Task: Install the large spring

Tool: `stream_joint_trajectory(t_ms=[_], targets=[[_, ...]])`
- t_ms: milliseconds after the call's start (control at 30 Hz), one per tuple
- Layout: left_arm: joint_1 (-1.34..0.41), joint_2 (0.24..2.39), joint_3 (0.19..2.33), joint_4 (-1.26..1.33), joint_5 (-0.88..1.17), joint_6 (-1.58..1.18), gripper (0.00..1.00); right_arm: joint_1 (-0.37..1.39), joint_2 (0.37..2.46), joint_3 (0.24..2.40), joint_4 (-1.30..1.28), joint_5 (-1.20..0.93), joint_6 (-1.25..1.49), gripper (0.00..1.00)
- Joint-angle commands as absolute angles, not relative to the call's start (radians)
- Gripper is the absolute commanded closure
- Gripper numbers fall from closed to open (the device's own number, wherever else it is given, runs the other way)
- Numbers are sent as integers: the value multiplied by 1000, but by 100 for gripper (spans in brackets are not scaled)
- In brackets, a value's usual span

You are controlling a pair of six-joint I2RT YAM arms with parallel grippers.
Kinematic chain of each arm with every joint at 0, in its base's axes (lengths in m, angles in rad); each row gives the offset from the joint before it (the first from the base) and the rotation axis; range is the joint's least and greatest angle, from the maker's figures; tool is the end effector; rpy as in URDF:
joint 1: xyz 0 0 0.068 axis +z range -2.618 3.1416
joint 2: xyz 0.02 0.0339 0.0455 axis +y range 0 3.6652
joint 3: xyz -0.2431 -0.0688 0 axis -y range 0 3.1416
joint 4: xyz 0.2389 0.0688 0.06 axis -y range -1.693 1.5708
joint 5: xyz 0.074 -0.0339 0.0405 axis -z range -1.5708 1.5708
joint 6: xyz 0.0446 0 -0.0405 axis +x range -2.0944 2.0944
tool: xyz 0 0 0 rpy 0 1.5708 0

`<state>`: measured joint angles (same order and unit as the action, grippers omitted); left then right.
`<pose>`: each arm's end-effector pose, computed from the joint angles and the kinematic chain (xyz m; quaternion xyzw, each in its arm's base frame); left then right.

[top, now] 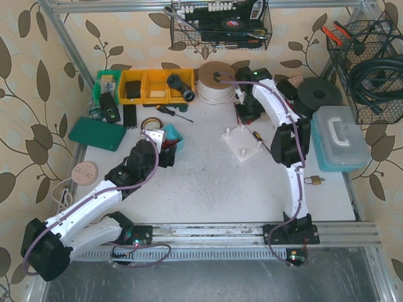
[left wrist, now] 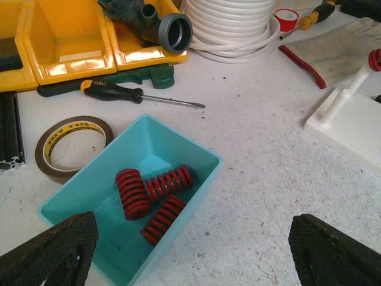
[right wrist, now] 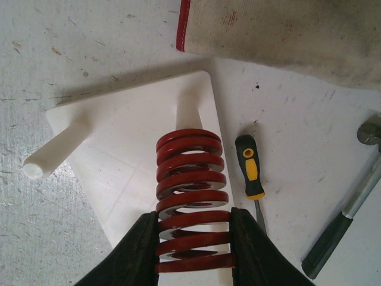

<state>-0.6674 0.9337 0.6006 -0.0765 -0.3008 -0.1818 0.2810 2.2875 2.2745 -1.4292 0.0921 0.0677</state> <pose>0.1870 -0.1306 0.2411 0.1190 0.8222 -0.1093 0.5458 0.4186 0.1166 0.2362 -0.1032 0.9915 -0.0341 0.0712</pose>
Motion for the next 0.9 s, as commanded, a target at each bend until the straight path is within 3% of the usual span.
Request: stream_joint_trajectory(t_ms=[0, 400, 867], targets=[[-667, 909, 595, -41, -280, -169, 10, 273, 2310, 2318, -1452, 75, 55, 100], [-669, 894, 595, -46, -280, -169, 9, 266, 2381, 2402, -1474, 72, 38, 100], [-673, 879, 595, -51, -277, -167, 9, 265, 2429, 2453, -1471, 66, 27, 89]])
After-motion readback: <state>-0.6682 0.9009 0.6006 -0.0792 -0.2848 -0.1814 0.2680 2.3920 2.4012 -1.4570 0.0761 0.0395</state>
